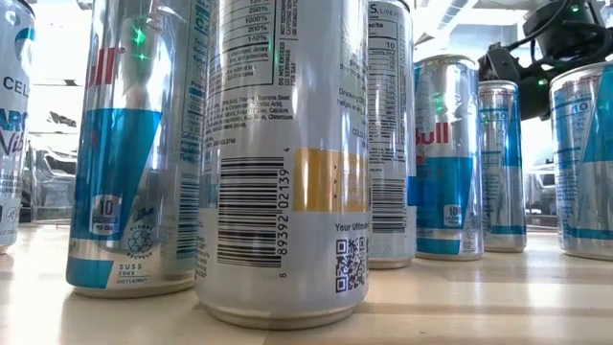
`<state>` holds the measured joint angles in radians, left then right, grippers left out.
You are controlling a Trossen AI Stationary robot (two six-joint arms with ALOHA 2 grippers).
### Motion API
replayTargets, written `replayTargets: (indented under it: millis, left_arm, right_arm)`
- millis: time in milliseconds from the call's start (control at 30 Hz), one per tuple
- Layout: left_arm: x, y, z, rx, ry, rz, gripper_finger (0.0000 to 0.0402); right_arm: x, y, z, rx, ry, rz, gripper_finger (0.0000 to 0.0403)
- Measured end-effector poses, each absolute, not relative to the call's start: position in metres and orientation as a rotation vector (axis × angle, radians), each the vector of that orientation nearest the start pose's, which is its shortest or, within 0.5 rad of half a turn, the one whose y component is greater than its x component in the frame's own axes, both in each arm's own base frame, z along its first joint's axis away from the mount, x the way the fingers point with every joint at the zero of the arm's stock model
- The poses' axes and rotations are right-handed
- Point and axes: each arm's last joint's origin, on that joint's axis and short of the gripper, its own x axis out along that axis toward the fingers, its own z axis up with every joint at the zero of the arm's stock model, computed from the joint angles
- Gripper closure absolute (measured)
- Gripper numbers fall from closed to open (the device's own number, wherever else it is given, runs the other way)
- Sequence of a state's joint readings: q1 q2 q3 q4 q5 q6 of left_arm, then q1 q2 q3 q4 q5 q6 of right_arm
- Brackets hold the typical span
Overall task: Sort soda cans
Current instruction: Put the green soda can into the left transparent bin
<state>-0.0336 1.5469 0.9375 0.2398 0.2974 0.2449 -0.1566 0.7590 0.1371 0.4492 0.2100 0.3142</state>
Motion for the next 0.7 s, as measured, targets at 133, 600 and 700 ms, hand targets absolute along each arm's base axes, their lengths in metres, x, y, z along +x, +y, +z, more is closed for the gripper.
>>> replayTargets:
  millis: [133, 600, 700]
  left_arm:
    - [0.339, -0.019, 0.238, 0.170, 0.346, -0.368, 0.0045]
    - [0.351, -0.020, 0.217, 0.152, 0.367, -0.376, 0.0029]
    - [0.351, -0.020, 0.217, 0.144, 0.373, -0.371, 0.0048]
  right_arm:
    - [0.154, -0.031, 0.175, 0.312, 0.114, -0.391, 0.0175]
    - [0.154, -0.031, 0.175, 0.315, 0.113, -0.390, 0.0175]
    - [0.154, -0.031, 0.175, 0.314, 0.114, -0.390, 0.0175]
